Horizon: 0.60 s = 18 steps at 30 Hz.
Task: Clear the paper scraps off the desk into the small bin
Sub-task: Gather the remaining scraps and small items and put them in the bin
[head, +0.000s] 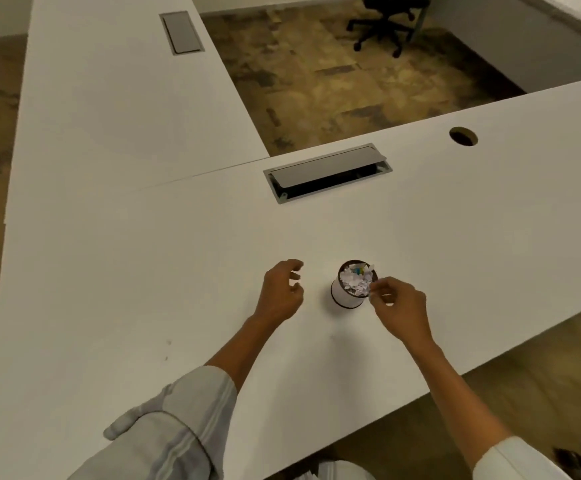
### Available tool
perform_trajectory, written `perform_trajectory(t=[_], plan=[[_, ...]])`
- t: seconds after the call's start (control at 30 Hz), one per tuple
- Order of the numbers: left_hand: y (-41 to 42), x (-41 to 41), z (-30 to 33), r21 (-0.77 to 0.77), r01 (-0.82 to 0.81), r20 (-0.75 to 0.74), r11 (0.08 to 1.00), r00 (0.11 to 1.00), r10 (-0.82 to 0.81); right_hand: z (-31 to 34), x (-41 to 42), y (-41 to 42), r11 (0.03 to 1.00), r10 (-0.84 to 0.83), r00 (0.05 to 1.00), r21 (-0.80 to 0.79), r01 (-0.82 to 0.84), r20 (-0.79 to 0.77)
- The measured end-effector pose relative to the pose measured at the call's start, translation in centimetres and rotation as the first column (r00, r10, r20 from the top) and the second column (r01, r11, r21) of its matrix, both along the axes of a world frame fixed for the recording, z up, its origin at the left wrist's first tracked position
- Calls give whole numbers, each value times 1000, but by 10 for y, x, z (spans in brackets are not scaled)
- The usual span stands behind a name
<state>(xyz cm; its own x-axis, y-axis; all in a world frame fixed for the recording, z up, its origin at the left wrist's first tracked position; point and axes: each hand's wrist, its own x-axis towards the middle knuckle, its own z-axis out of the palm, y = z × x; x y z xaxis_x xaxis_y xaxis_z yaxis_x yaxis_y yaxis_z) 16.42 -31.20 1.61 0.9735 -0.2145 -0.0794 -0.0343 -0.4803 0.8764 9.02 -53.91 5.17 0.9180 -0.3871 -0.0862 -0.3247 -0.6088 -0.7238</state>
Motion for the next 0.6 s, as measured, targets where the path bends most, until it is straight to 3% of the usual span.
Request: perform_trajectory(t=[0.1,0.23,0.43,0.6], plan=[[64,-16,-20,159,-47,-21,986,998,51,-48,-36,29,990,142,972,1,-144,-185],[140,-50,-40,323,-79,-105,943,987,119,-91,-40,54,978,161,918,-69,-198,-362],[225,-114,-57,558,-139,-186,818,940,286,-105,-20,92,914,206,921,-270,-302,-331],[260,-154,-66,556,-220,-240,801,881,408,-105,-14,124,910,261,923,-245,-333,-283]])
